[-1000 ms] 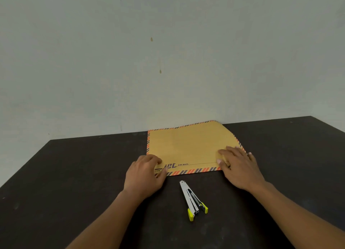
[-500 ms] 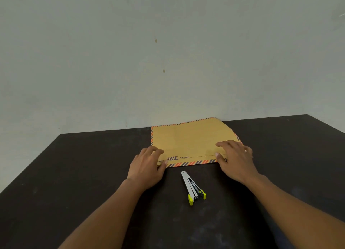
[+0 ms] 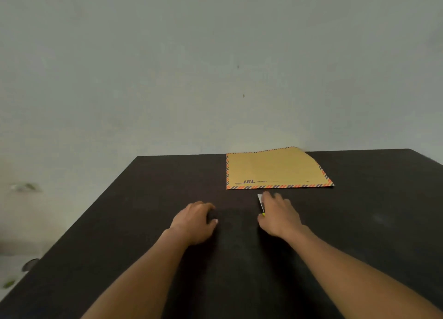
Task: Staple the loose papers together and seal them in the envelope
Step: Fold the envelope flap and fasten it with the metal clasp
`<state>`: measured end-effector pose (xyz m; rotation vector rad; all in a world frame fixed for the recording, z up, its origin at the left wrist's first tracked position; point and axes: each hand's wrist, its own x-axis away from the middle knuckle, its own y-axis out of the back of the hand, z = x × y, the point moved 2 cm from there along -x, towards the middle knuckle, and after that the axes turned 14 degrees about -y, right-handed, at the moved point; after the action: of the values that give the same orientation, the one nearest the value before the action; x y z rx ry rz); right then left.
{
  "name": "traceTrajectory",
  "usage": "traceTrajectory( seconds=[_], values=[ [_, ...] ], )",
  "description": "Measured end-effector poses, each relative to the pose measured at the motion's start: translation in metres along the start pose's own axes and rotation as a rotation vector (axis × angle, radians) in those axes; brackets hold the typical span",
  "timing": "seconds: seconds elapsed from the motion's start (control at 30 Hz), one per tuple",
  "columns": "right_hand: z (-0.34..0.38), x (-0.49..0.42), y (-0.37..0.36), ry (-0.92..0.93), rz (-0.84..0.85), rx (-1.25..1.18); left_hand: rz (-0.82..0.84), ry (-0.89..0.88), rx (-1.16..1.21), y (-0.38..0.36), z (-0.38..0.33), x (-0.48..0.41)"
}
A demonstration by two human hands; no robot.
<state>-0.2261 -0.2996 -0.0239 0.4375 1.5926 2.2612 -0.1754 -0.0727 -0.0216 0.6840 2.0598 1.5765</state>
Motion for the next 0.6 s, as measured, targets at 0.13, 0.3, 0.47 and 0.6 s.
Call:
traceTrajectory(
  seconds=[0.13, 0.3, 0.47, 0.6],
  values=[
    [0.021, 0.000, 0.004, 0.053, 0.014, -0.077, -0.020, 0.046, 0.017, 0.014, 0.019, 0.015],
    [0.083, -0.039, 0.020, 0.136, -0.027, -0.098, -0.111, 0.080, -0.001, 0.046, 0.053, -0.012],
    [0.149, -0.112, 0.010, 0.155, -0.042, -0.110, -0.147, 0.099, 0.005, 0.061, 0.097, -0.072],
    [0.179, -0.164, -0.021, 0.121, -0.023, -0.098, -0.123, 0.124, 0.020, 0.050, 0.132, -0.117]
  ],
)
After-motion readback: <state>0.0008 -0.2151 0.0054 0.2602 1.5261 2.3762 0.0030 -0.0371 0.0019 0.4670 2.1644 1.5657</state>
